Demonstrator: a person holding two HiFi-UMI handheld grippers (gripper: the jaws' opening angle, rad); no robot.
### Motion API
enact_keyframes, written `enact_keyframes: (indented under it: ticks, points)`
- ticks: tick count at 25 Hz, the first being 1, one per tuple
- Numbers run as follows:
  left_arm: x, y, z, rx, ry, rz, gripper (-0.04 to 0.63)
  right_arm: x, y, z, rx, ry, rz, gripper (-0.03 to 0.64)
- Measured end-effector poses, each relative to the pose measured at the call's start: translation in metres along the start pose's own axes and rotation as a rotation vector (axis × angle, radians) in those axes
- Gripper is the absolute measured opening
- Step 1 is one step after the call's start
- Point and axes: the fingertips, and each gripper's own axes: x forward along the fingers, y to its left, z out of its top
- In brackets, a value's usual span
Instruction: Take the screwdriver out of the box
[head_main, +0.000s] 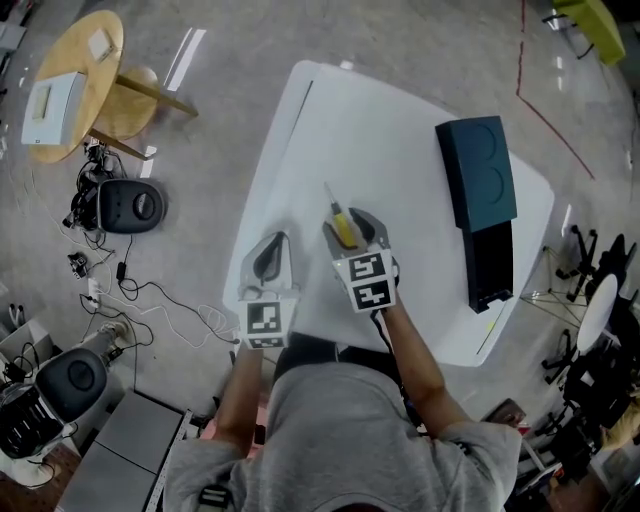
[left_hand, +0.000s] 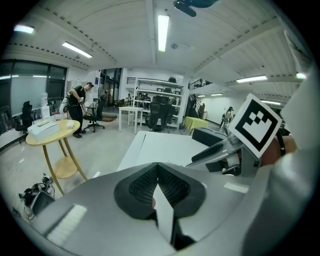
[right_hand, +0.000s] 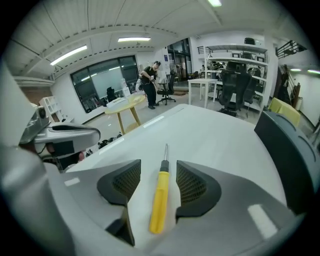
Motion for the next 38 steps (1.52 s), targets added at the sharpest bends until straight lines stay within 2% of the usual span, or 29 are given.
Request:
enact_keyframes:
  ticks: [8, 21, 30, 38]
  points:
    - [-0.017, -0.014, 0.034, 0.047, -0.074, -0.027, 0.012, -0.045, 0.001, 0.024, -0.060, -0.104, -0.068, 0.235]
    - [-0.066, -0.066, 0.116, 0.165, -0.237, -0.115, 0.011, -0.173, -0.013, 0.056, -0.043, -0.367, -0.225, 0.133]
    - [-0.084, -0.111, 0.145, 0.242, -0.320, -0.197, 0.011, -0.241, -0.029, 0.043, -0.003, -0.488, -0.346, 0.080]
    - [-0.097, -0.140, 0.143, 0.285, -0.329, -0.279, 0.011, -0.280, -0.028, 0.020, 0.037, -0.550, -0.441, 0.032]
